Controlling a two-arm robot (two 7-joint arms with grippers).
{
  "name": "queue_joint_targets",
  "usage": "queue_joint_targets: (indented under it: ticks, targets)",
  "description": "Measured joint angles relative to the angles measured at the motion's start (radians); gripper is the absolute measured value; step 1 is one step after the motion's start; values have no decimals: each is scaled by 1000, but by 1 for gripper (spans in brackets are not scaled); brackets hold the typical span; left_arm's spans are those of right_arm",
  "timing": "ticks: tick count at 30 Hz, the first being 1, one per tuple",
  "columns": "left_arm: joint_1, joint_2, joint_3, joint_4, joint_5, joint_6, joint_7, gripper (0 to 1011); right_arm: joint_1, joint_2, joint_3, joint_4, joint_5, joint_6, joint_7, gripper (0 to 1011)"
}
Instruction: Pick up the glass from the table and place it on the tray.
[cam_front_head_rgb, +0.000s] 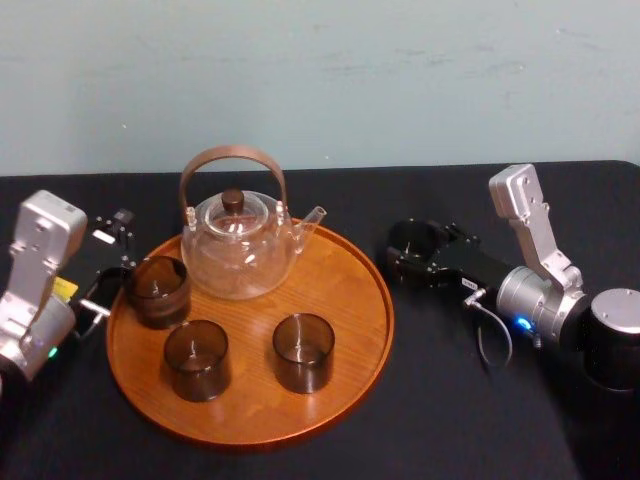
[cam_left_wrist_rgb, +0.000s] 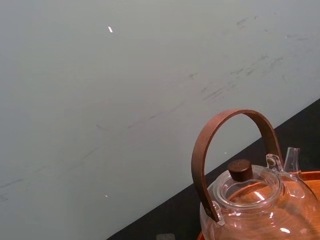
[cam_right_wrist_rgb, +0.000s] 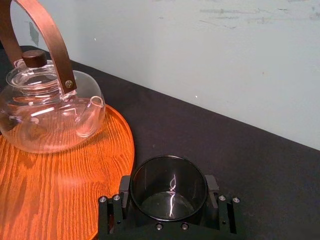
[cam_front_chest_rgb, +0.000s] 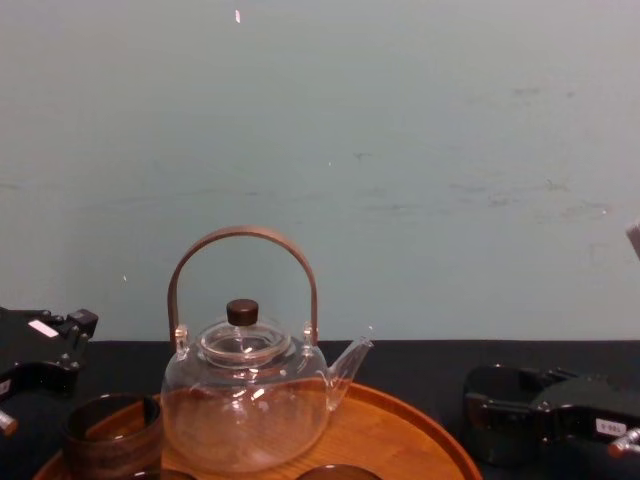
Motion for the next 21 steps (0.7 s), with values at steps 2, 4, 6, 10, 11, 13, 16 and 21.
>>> queue_joint_targets:
  ticks: [2, 4, 6, 10, 11, 13, 16, 21]
  targets:
    - [0, 0, 0, 0, 0, 0, 0, 0, 0, 0, 0, 0, 0, 0, 0, 902]
    - [0, 0, 0, 0, 0, 0, 0, 0, 0, 0, 0, 0, 0, 0, 0, 902]
    - [0, 0, 0, 0, 0, 0, 0, 0, 0, 0, 0, 0, 0, 0, 0, 902]
    - [0, 0, 0, 0, 0, 0, 0, 0, 0, 0, 0, 0, 0, 0, 0, 902]
    - [0, 0, 0, 0, 0, 0, 0, 0, 0, 0, 0, 0, 0, 0, 0, 902]
    - [0, 0, 0, 0, 0, 0, 0, 0, 0, 0, 0, 0, 0, 0, 0, 902]
    - [0, 0, 0, 0, 0, 0, 0, 0, 0, 0, 0, 0, 0, 0, 0, 902]
    - [0, 0, 0, 0, 0, 0, 0, 0, 0, 0, 0, 0, 0, 0, 0, 902]
